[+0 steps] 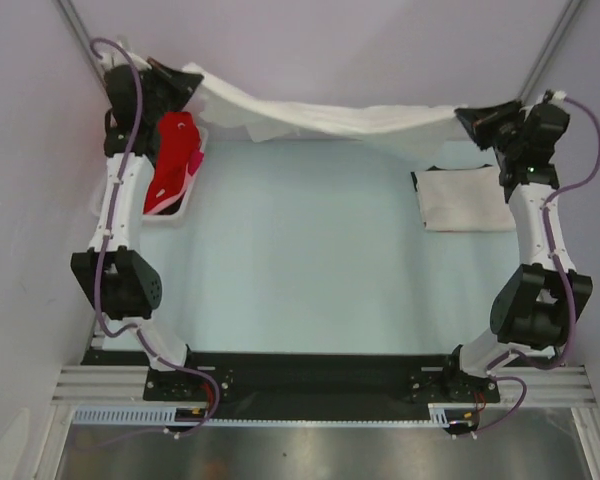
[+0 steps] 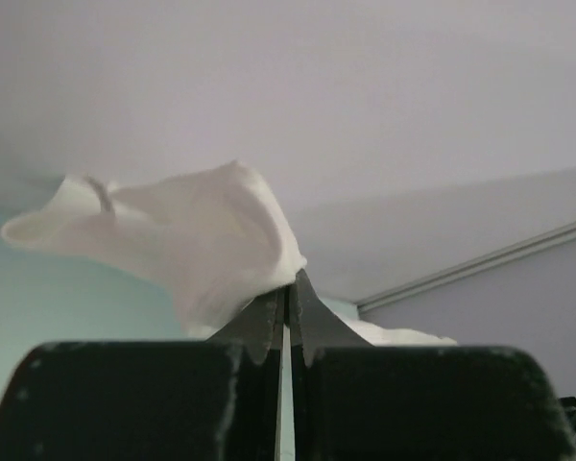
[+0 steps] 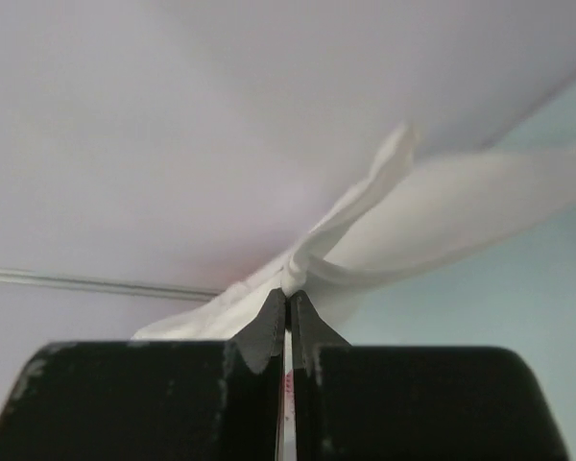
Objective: Fold and stack the t-shirts
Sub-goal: Fold the tshirt
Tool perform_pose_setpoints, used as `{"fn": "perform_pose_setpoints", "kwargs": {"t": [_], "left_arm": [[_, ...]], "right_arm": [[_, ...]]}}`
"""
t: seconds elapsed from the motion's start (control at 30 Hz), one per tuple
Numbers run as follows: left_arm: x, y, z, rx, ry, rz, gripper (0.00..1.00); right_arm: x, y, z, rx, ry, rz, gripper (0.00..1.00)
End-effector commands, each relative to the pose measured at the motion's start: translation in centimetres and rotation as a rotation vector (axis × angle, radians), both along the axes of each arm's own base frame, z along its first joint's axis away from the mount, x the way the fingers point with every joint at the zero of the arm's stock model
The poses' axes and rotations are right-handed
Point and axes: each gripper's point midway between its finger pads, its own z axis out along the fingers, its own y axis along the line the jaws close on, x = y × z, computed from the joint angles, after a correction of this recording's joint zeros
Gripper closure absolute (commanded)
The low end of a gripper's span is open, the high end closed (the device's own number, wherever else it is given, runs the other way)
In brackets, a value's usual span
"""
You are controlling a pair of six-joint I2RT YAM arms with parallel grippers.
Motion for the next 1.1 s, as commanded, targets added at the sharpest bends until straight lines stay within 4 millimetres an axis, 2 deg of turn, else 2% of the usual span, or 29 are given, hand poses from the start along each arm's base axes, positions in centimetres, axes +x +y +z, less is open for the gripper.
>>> {"fn": "perform_pose_setpoints", "kwargs": {"t": [0.0,0.03,0.07,0.13,0.17,0.23,0.27,0.3,0.4,0.53,0.57,0.6,0.67,0.73,0.77,0.8,0.83,0.87,0.93,0.97,1.03,1.07], "left_arm": [[-2.0,-0.3,-5.0,-0.003,0.019,-0.032,1.0],[-2.6,-0.3,-6.7,-0.009,0.036,-0.024,1.0],[-3.2,-0.2,-11.2,-0.014,0.093,-0.016,1.0],[-4.7,-0.2,-13.5,-0.011,0.108,-0.021,1.0],[-5.5,-0.3,-17.1,-0.012,0.178,-0.026,1.0],[-6.9,-0.4,-19.5,-0.003,0.213,-0.034,1.0],[-8.0,-0.5,-22.1,-0.008,0.254,-0.036,1.0],[-8.5,-0.5,-23.1,-0.007,0.272,-0.036,1.0],[-10.8,-0.5,-26.2,0.006,0.337,-0.038,1.0],[-13.7,1.2,-29.7,0.046,0.427,0.031,1.0],[-15.1,1.7,-31.7,0.038,0.49,0.052,1.0],[-15.7,2.1,-31.8,0.033,0.494,0.068,0.99],[-17.5,3.9,-33.6,0.012,0.561,0.123,1.0],[-18.9,5.4,-33.7,0.014,0.575,0.175,1.0],[-19.8,6.3,-34.7,0.029,0.598,0.228,1.0],[-20.3,6.8,-33.6,0.046,0.559,0.258,1.0],[-20.8,7.1,-33.6,0.055,0.55,0.281,1.0],[-21.8,7.5,-34.6,0.062,0.565,0.32,1.0],[-22.6,7.9,-34.0,0.06,0.523,0.356,1.0],[-23.3,7.9,-34.7,0.062,0.534,0.363,1.0],[-24.0,7.8,-34.9,0.074,0.526,0.362,1.0],[-24.5,7.7,-35.8,0.078,0.545,0.361,0.97]], "right_arm": [[-0.2,1.2,-5.8,0.049,0.048,0.093,1.0],[-0.4,1.2,-9.2,0.046,0.109,0.1,1.0],[-0.7,1.4,-10.9,0.053,0.146,0.107,1.0],[-1.4,1.7,-13.7,0.053,0.179,0.12,1.0],[-2.2,1.8,-16.6,0.056,0.233,0.121,1.0],[-3.0,1.8,-19.2,0.054,0.279,0.115,1.0],[-3.5,1.9,-20.4,0.049,0.3,0.113,1.0],[-4.6,2.0,-22.6,0.05,0.345,0.109,1.0],[-6.4,2.0,-25.2,0.039,0.394,0.101,1.0],[-9.1,2.1,-27.7,0.006,0.446,0.08,1.0],[-9.6,2.3,-28.0,-0.002,0.447,0.081,1.0],[-10.3,2.5,-28.5,-0.009,0.454,0.089,1.0],[-12.2,2.9,-30.2,-0.048,0.501,0.106,1.0],[-13.8,2.8,-31.4,-0.09,0.53,0.102,1.0],[-14.5,2.8,-32.0,-0.096,0.553,0.099,1.0],[-14.9,2.6,-32.3,-0.107,0.563,0.084,1.0],[-15.4,2.6,-32.7,-0.114,0.572,0.08,1.0],[-16.2,2.6,-33.2,-0.128,0.593,0.076,1.0],[-16.9,2.6,-33.8,-0.151,0.617,0.073,1.0],[-17.7,2.3,-34.4,-0.174,0.65,0.062,1.0],[-18.2,2.2,-34.5,-0.203,0.647,0.064,1.0],[-19.4,2.2,-35.2,-0.217,0.688,0.067,1.0]]}}
